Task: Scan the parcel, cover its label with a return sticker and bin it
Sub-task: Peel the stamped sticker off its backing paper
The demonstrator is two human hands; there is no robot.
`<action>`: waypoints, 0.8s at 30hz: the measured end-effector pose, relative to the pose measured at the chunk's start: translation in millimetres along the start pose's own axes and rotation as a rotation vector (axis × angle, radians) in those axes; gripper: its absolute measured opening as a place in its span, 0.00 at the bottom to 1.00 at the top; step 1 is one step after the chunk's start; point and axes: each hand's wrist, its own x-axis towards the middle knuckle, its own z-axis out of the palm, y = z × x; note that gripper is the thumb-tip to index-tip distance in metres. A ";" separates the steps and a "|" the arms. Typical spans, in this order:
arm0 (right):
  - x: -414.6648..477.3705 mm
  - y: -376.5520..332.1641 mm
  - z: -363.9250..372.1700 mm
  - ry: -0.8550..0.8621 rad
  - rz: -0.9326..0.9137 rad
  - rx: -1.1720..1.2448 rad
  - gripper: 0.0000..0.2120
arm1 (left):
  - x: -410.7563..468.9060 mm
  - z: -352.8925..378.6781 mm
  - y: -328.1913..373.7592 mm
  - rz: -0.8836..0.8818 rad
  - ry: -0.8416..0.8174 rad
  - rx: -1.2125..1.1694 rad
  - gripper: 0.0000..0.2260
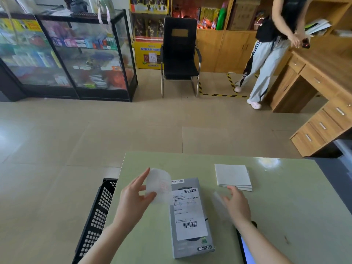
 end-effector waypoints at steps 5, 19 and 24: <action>-30.9 -74.9 -7.0 -0.244 -0.191 0.426 0.05 | -0.1 17.2 10.1 0.110 -0.039 0.062 0.33; -82.8 -120.3 -23.2 -0.462 -0.106 0.761 0.15 | -7.9 53.5 42.8 0.312 -0.140 0.049 0.31; -80.4 -113.0 -27.6 -0.402 -0.100 0.772 0.13 | -10.8 59.0 48.2 0.295 -0.208 0.006 0.36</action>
